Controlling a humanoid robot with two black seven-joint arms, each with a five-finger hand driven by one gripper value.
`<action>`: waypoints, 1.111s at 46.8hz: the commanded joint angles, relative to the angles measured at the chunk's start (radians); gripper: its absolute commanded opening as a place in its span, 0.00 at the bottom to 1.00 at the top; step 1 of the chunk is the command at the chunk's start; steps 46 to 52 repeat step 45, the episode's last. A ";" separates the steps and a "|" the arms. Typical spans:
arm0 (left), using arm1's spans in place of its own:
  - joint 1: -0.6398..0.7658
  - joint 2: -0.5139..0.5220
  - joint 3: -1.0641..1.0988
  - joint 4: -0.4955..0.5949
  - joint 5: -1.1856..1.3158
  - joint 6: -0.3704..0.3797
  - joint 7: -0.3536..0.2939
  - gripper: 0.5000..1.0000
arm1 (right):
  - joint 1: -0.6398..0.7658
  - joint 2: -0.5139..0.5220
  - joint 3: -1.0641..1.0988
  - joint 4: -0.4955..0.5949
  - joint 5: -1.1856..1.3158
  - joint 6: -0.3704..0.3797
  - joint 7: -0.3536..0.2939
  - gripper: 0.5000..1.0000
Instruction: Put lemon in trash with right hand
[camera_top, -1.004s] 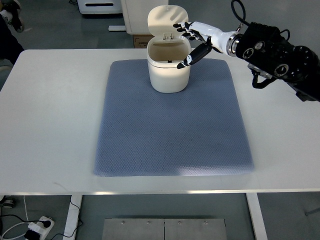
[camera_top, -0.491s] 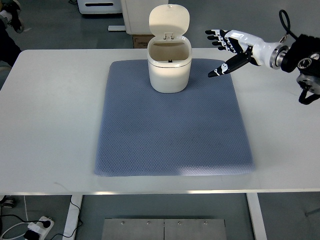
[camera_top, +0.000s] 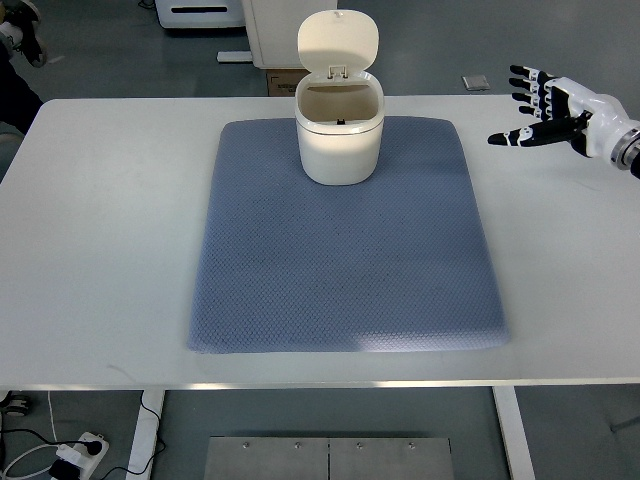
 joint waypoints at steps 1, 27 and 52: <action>0.000 0.000 0.000 0.000 0.000 -0.002 0.000 1.00 | -0.034 0.002 0.061 -0.013 0.046 -0.011 0.005 1.00; -0.002 0.000 0.000 0.000 0.000 -0.002 0.000 1.00 | -0.116 0.263 0.227 -0.237 0.429 -0.013 -0.033 1.00; 0.000 0.000 0.000 0.000 0.000 0.001 0.000 1.00 | -0.122 0.348 0.225 -0.368 0.429 -0.007 -0.032 1.00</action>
